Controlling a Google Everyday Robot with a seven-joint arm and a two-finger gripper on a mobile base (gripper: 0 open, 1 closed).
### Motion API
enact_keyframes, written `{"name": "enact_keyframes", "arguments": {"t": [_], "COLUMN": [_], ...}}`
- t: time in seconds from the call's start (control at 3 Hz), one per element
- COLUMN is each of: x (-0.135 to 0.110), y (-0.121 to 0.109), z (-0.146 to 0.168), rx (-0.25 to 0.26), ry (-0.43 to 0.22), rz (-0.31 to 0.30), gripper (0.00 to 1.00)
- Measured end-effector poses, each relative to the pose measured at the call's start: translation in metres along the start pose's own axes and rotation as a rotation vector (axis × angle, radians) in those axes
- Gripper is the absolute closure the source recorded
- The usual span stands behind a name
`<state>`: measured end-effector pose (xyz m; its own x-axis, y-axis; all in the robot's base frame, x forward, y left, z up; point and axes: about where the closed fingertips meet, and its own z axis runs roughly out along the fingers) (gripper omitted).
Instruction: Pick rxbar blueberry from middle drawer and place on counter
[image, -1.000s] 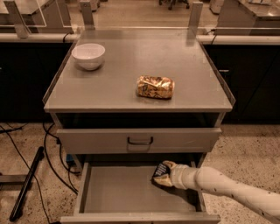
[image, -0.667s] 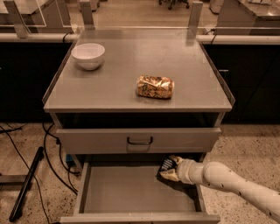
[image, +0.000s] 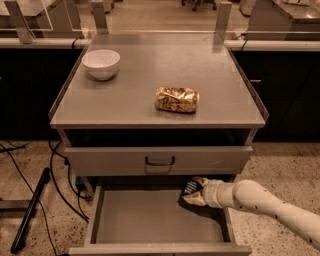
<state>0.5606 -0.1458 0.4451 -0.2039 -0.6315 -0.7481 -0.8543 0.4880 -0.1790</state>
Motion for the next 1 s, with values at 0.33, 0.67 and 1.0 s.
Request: {"name": "enact_keyframes", "arguments": {"t": [0.33, 0.67, 1.0], "x": [-0.005, -0.007, -0.011], "y": [0.008, 0.018, 0.027], "z": [-0.014, -0.04, -0.075], "rx": [-0.068, -0.146, -0.245], "ry": [0.013, 0.04, 0.067], "rz": [-0.008, 0.015, 0.067], "gripper": [1.0, 1.0, 1.0]}}
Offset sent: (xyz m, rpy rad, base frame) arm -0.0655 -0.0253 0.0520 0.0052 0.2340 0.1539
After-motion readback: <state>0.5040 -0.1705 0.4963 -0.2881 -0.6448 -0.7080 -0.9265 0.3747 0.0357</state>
